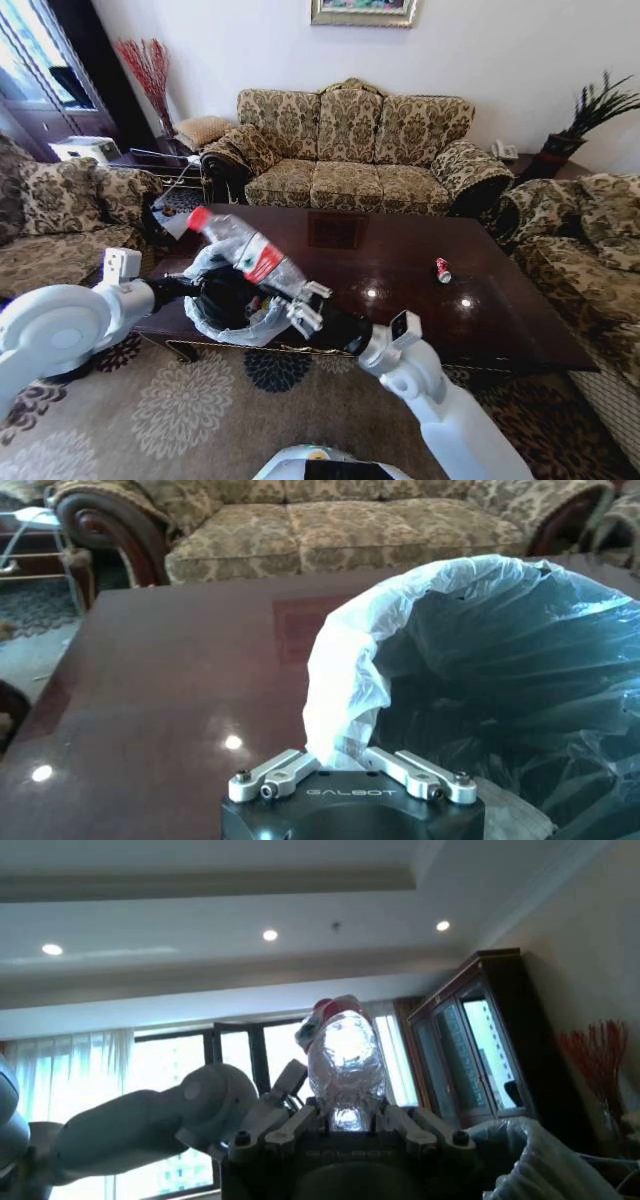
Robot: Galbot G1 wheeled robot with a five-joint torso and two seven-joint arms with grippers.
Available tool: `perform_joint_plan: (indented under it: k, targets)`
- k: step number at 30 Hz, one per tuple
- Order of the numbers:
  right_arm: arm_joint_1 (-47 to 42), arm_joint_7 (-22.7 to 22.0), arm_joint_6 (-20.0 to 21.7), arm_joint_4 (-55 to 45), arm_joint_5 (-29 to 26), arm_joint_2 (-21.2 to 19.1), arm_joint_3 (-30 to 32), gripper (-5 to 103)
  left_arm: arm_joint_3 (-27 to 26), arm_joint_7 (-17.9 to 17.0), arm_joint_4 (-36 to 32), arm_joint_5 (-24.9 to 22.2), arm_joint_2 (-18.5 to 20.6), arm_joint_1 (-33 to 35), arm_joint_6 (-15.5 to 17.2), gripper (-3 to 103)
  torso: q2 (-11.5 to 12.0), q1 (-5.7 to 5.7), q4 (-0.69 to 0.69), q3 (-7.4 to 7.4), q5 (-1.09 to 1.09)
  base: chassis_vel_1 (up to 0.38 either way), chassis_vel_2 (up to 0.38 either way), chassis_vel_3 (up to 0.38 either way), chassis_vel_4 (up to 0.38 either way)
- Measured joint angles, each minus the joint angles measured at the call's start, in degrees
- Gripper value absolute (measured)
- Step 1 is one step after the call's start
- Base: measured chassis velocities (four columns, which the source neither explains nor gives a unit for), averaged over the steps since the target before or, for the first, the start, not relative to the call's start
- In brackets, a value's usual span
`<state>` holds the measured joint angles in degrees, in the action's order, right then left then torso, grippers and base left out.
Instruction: Move to the front of the table and place the trash on the table into the trash bin.
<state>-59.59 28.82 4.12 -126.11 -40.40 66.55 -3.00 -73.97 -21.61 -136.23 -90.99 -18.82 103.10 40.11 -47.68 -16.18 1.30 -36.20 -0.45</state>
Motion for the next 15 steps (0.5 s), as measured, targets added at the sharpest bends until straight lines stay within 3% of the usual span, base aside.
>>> perform_joint_plan:
  k: [7, 9, 11, 12, 13, 15]
  targets:
    - [2.27, -5.16, -0.13, 2.4, 3.26, 2.28, -3.14, 16, -0.03, 0.01, -2.11, -0.61, 0.4, -0.05, 0.02, 0, 0.0, 0.0, 0.0, 0.0, 0.01, 0.0, 0.0, 0.0, 0.0]
    - [2.52, -5.84, -0.22, 2.54, 4.36, 2.33, -3.01, 26, -0.18, -0.04, -1.97, -0.88, 0.76, -0.12, 0.02, 0, 0.0, 0.0, 0.0, 0.0, 0.02, 0.0, 0.0, 0.0, 0.0]
    - [2.52, -5.91, -0.24, 2.54, 4.42, 2.3, -2.92, 26, -0.18, -0.04, -1.97, -0.91, 0.77, -0.12, 0.02, 0, 0.0, 0.0, 0.0, 0.0, 0.01, 0.0, 0.0, 0.0, 0.0]
    - [2.49, -6.01, -0.37, 2.49, 4.53, 2.17, -2.75, 36, -0.17, -0.03, -1.96, -0.99, 0.64, -0.09, 0.03, 0, 0.0, 0.0, 0.0, 0.0, 0.0, 0.0, 0.0, 0.0, 0.0]
    - [2.46, -6.02, -0.43, 2.43, 4.55, 2.11, -2.66, 36, -0.17, -0.03, -1.97, -0.99, 0.52, -0.09, 0.02, 0, 0.0, 0.0, 0.0, 0.0, 0.01, 0.0, 0.0, 0.0, 0.0]
    - [2.42, -6.03, -0.68, 2.31, 4.56, 1.97, -2.51, 47, -0.16, -0.04, -1.94, -0.99, 0.41, -0.08, 0.01, 0, 0.0, 0.0, 0.0, 0.0, 0.01, 0.0, 0.0, 0.0, 0.0]
